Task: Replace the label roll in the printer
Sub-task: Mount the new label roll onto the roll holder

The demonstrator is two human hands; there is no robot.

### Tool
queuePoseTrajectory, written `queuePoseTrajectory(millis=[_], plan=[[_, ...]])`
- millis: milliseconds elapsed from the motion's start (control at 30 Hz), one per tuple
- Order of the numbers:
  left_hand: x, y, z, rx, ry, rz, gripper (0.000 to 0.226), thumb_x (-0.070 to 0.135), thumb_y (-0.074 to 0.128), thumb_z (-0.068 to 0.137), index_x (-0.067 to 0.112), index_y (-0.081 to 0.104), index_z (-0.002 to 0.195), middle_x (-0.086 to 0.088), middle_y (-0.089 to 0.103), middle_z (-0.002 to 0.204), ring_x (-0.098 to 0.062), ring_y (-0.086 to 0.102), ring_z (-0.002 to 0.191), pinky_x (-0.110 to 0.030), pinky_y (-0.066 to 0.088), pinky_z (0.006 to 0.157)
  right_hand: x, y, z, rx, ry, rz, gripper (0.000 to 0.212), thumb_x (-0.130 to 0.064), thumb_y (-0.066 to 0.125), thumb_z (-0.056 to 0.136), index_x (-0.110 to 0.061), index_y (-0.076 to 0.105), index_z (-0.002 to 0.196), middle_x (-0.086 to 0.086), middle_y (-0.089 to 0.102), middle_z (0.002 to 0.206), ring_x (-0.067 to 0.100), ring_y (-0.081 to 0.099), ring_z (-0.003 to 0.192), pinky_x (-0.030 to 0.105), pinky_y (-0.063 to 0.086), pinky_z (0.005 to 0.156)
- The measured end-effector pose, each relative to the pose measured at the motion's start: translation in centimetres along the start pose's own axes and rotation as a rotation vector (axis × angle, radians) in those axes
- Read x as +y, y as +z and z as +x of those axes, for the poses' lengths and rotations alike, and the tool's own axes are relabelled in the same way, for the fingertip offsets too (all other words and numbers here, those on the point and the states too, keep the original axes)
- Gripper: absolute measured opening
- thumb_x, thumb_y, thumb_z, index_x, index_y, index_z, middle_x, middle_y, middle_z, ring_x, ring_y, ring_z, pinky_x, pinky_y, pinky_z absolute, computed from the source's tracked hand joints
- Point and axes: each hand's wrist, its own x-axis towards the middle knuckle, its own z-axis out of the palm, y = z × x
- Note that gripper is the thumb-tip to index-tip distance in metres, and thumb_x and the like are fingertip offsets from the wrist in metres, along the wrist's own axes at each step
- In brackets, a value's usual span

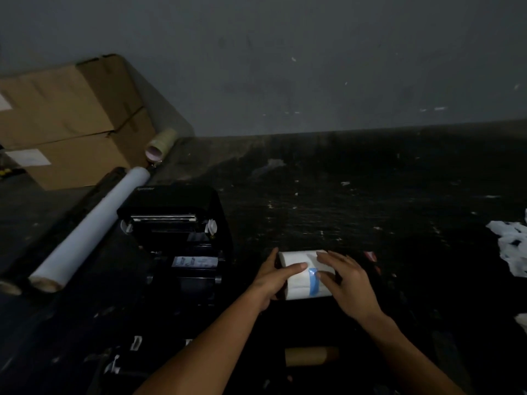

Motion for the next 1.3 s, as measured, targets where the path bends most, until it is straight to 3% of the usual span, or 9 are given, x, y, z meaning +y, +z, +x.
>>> queuePoseTrajectory(millis=[100, 200, 400, 600, 700, 800, 967, 1167, 1300], plan=[[0.1, 0.1, 0.0, 0.003, 0.006, -0.006, 0.077, 0.035, 0.078, 0.075, 0.035, 0.038, 0.141, 0.007, 0.059, 0.113, -0.006, 0.058, 0.092, -0.029, 0.049, 0.074, -0.3, 0.2, 0.3, 0.019, -0.066, -0.06, 0.039, -0.014, 0.065, 0.084, -0.023, 0.06, 0.122, -0.001, 0.064, 0.124, 0.01, 0.054, 0.119, 0.038, 0.034, 0.111], [0.3, 0.0, 0.2, -0.003, -0.011, 0.003, 0.074, 0.038, 0.08, 0.072, 0.035, 0.044, 0.136, 0.002, 0.06, 0.123, -0.01, 0.06, 0.096, -0.028, 0.051, 0.069, -0.8, 0.1, 0.4, 0.048, -0.083, -0.052, 0.04, -0.011, 0.066, 0.083, -0.02, 0.061, 0.121, 0.0, 0.069, 0.115, 0.013, 0.06, 0.111, 0.035, 0.035, 0.108], [0.5, 0.0, 0.8, 0.004, -0.055, 0.046, 0.077, 0.05, 0.083, 0.06, 0.038, 0.051, 0.13, 0.003, 0.064, 0.121, -0.016, 0.063, 0.103, -0.035, 0.054, 0.079, -1.6, 0.0, 0.6, 0.069, -0.025, 0.019, 0.04, -0.009, 0.068, 0.081, -0.017, 0.061, 0.119, 0.0, 0.071, 0.101, 0.012, 0.062, 0.099, 0.036, 0.048, 0.096], [0.8, 0.1, 0.9, 0.002, -0.07, 0.041, 0.058, 0.044, 0.082, 0.066, 0.036, 0.058, 0.119, 0.002, 0.067, 0.115, -0.017, 0.064, 0.099, -0.033, 0.054, 0.072, -2.3, -1.1, -0.3, -0.031, 0.15, 0.271, 0.039, -0.011, 0.065, 0.084, -0.026, 0.055, 0.118, -0.012, 0.07, 0.086, -0.008, 0.061, 0.09, 0.004, 0.043, 0.076], [0.6, -0.1, 1.1, -0.003, -0.088, 0.006, 0.054, 0.045, 0.083, 0.063, 0.037, 0.062, 0.113, 0.001, 0.069, 0.111, -0.021, 0.065, 0.1, -0.045, 0.055, 0.086, -1.8, -1.7, -1.2, -0.075, 0.217, 0.37, 0.038, -0.012, 0.068, 0.082, -0.028, 0.056, 0.115, -0.011, 0.073, 0.086, -0.005, 0.064, 0.092, 0.013, 0.045, 0.082], [0.3, -0.2, 1.3, 0.001, -0.083, -0.015, 0.049, 0.044, 0.083, 0.064, 0.038, 0.062, 0.109, 0.0, 0.068, 0.112, -0.023, 0.064, 0.101, -0.046, 0.054, 0.087, -1.0, -2.1, -2.3, -0.108, 0.269, 0.457, 0.037, -0.012, 0.07, 0.081, -0.027, 0.057, 0.112, -0.01, 0.074, 0.088, -0.002, 0.066, 0.091, 0.02, 0.045, 0.088], [0.0, -0.4, 1.4, -0.007, -0.068, -0.025, 0.052, 0.045, 0.082, 0.065, 0.04, 0.061, 0.112, 0.001, 0.066, 0.114, -0.023, 0.061, 0.104, -0.049, 0.052, 0.09, 0.5, -2.5, -3.6, -0.032, 0.36, 0.498, 0.038, -0.006, 0.07, 0.08, -0.025, 0.055, 0.109, -0.005, 0.075, 0.081, -0.003, 0.067, 0.084, 0.011, 0.047, 0.075], [-0.4, -0.6, 1.5, -0.021, -0.059, -0.03, 0.055, 0.045, 0.083, 0.062, 0.043, 0.06, 0.113, 0.0, 0.067, 0.117, -0.024, 0.062, 0.107, -0.052, 0.051, 0.09, 4.0, -2.1, -3.9, -0.002, 0.39, 0.254, 0.033, -0.008, 0.07, 0.08, -0.021, 0.059, 0.108, -0.008, 0.073, 0.085, -0.003, 0.063, 0.084, 0.005, 0.041, 0.075], [-0.8, -0.5, 1.1, -0.032, -0.015, -0.039, 0.061, 0.038, 0.082, 0.069, 0.041, 0.054, 0.124, 0.002, 0.066, 0.117, -0.021, 0.061, 0.108, -0.05, 0.053, 0.088, 5.8, -0.5, -3.8, -0.043, 0.407, 0.119, 0.031, -0.007, 0.067, 0.081, -0.015, 0.061, 0.111, -0.004, 0.071, 0.087, 0.011, 0.066, 0.089, 0.019, 0.045, 0.081]])
